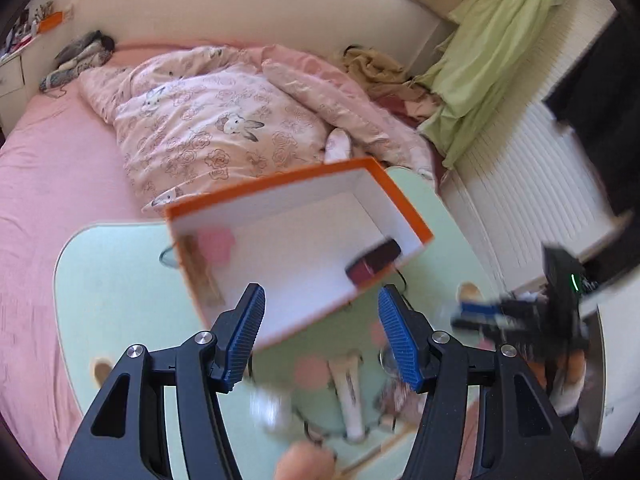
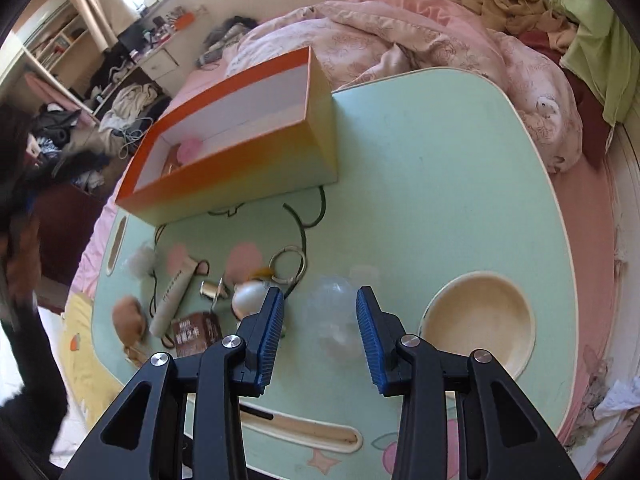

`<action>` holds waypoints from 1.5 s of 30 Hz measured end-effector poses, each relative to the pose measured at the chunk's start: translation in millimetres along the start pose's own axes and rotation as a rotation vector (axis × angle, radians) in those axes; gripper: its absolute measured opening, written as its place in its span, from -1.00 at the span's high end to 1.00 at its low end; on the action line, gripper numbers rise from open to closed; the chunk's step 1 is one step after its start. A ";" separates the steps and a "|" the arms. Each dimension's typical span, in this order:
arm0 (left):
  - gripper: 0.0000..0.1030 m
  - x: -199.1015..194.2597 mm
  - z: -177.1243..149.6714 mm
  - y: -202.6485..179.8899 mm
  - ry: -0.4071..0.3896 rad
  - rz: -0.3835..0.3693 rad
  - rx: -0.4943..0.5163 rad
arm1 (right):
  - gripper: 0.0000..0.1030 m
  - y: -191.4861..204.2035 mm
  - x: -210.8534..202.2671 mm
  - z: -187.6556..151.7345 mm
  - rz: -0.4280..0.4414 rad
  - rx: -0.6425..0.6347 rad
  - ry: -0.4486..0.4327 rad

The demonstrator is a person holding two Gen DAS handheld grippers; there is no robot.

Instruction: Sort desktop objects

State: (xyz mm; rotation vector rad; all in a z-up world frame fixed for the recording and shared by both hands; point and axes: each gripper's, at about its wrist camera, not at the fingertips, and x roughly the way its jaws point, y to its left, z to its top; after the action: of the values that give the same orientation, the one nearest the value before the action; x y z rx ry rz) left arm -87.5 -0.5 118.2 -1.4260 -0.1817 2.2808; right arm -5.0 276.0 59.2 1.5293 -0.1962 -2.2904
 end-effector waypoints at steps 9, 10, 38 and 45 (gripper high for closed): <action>-0.17 84.4 32.3 -44.0 0.171 -0.033 0.058 | 0.29 -2.1 3.8 -6.7 0.067 -0.025 -0.038; -0.17 91.3 31.8 -48.5 0.184 -0.035 0.072 | 0.29 -5.1 -0.2 -6.8 0.085 -0.013 -0.055; -0.14 133.6 45.9 -66.0 0.264 -0.021 0.178 | 0.29 -31.5 -16.1 -16.1 0.192 0.094 -0.103; -0.01 160.6 37.0 -77.4 0.335 0.043 0.271 | 0.28 -35.5 -17.8 -17.2 0.203 0.115 -0.106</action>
State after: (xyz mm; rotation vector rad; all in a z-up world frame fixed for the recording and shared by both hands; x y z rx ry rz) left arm -156.6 142.5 29.2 -1.6442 0.2532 1.9691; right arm 8.4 317.1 56.3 1.3727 -0.4971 -2.2317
